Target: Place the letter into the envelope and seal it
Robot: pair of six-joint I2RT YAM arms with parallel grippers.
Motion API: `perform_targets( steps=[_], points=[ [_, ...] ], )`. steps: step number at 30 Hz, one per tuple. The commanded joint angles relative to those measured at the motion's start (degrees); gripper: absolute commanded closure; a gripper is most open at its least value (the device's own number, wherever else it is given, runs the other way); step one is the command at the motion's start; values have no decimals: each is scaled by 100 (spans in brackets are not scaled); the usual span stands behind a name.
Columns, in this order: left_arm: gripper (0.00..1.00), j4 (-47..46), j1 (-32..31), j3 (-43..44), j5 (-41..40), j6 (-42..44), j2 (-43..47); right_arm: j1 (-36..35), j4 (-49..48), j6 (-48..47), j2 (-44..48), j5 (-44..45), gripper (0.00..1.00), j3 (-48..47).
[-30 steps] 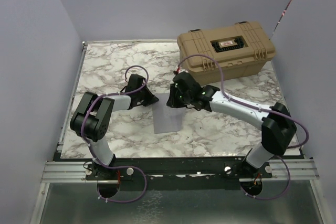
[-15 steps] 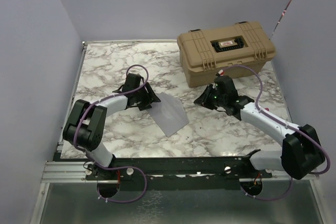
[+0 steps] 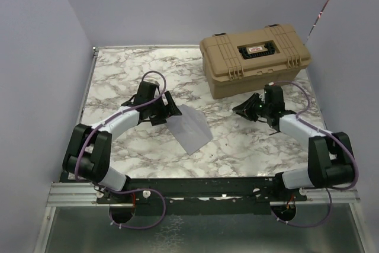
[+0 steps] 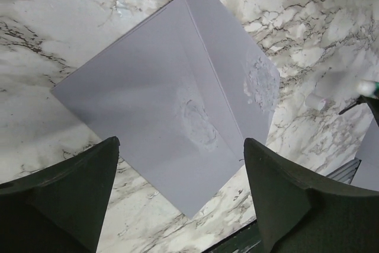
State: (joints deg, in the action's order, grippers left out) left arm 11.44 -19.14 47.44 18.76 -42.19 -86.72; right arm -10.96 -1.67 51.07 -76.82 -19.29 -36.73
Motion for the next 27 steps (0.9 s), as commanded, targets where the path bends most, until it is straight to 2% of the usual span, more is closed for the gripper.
perform_targets(
  steps=[1, 11, 17, 19, 23, 27],
  points=[
    [12, 368, 23, 201, -409, 534, 422, 145, -106, -338, -824, -757, 97, -402],
    [7, 612, 23, 123, -392, 1166, 539, 589, -727, -221, -1874, -1853, 93, -652],
    [10, 607, 20, 70, -191, 974, 207, 761, -345, -211, -2478, -2004, 90, -980],
    [11, 598, 22, 99, -146, 928, 129, 762, -253, -208, -2470, -1929, 83, -1016],
    [12, 605, 23, 173, -126, 884, 39, 783, 127, -255, -2354, -1563, 52, -1060],
    [17, 465, 24, 247, 130, 919, -5, 786, 723, -485, -1986, -1130, 43, -1037]
  ],
)
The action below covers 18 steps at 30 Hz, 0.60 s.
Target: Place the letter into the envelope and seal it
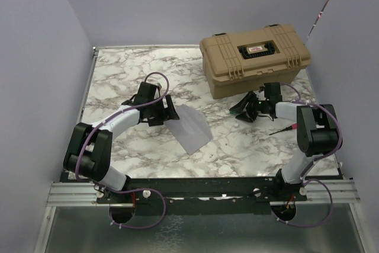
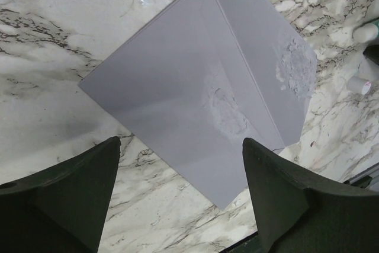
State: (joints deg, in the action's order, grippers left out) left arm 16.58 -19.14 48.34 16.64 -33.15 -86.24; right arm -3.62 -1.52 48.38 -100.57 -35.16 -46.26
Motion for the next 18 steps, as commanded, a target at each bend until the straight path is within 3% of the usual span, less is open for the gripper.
perform_targets(
  steps=[1, 4, 6, 9, 18],
  points=[
    [19, -121, 17, 158, 423, 4, -45, 46, 809, -272, 517, 558, 43, -71],
    [37, -469, 24, 78, 712, -119, 1, 45, 872, -388, 941, 886, 45, 80],
    [53, -710, 12, -15, 740, -258, 39, 45, 564, -379, 1281, 907, 57, 342],
    [67, -1013, 7, -147, 652, -448, 20, 16, -289, -228, 1607, 504, 76, 817],
    [81, -1221, -138, 40, 449, -614, -715, -724, -1020, 70, 1023, 238, 88, 694]
  ],
)
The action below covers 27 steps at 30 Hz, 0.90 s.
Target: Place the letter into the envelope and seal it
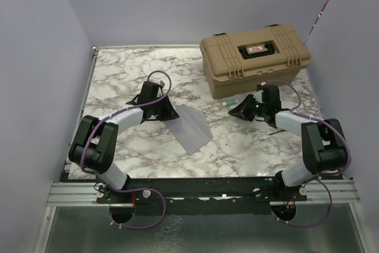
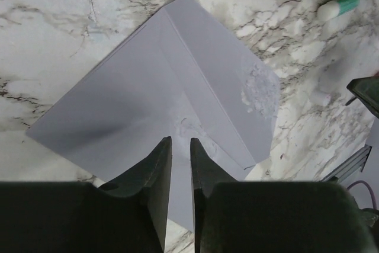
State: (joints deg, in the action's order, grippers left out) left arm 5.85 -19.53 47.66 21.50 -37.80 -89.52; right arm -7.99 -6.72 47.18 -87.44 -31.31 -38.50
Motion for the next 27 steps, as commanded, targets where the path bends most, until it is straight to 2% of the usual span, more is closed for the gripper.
perform_targets(
  steps=[1, 5, 13, 19, 27],
  points=[
    [83, -113, -107, 119, -10, -181, -481, -377, -578, 207, -425, -111, 91, -115],
    [89, 70, -138, 68, -111, -164, -671, -659, -971, 319, -820, -42, 93, -161],
    [100, 612, -148, 3, -500, -88, -995, -1494, -1156, 442, -1269, 292, 94, -367],
    [100, 703, -148, -115, -653, -66, -1030, -1848, -1274, 447, -1467, 334, 95, -435],
    [100, 754, -148, -70, -635, -5, -1132, -2167, -1559, 461, -1255, 307, 96, -269]
  ],
)
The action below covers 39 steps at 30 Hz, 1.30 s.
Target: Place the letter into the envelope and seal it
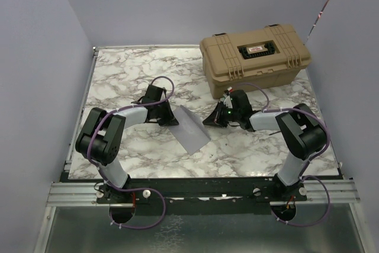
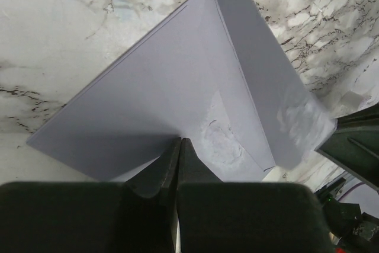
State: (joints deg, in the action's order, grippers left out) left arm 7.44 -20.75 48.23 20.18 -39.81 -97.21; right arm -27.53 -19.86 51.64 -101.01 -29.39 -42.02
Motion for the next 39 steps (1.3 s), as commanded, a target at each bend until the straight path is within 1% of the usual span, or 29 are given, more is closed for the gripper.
perform_targets(
  steps=[1, 3, 6, 8, 13, 18, 24, 27, 33, 35, 39],
  points=[
    [100, 607, -25, -115, -487, 206, -367, -241, -287, 13, 123, 105, 95, 86],
    [100, 636, -25, -80, -464, 232, -385, -301, -364, 18, 162, 54, 93, 90],
    [100, 697, -26, -47, -455, 278, -395, -404, -401, -19, 158, -24, 85, 52],
    [100, 728, -25, -33, -437, 302, -414, -482, -381, -62, 83, -83, 81, -22],
    [100, 765, -25, -20, -393, 342, -435, -742, 70, -231, -232, 86, 81, -355],
    [100, 776, -24, -48, -384, 413, -409, -914, 153, -254, -330, 384, 83, -514],
    [100, 767, -25, -111, -434, 447, -298, -1098, 721, -549, -375, 940, 83, -756],
    [100, 767, -21, -84, -372, 507, -207, -1235, 1178, -747, -471, 1270, 83, -974],
    [100, 767, -26, 119, -213, 732, 119, -1680, 1977, -1231, -536, 2293, 83, -1431],
    [100, 767, -26, 192, -107, 754, 267, -1803, 2405, -1361, -570, 2672, 83, -1591],
    [100, 688, -25, 117, -232, 802, 770, -2003, 2931, -1599, -636, 3355, 83, -1887]
  ],
)
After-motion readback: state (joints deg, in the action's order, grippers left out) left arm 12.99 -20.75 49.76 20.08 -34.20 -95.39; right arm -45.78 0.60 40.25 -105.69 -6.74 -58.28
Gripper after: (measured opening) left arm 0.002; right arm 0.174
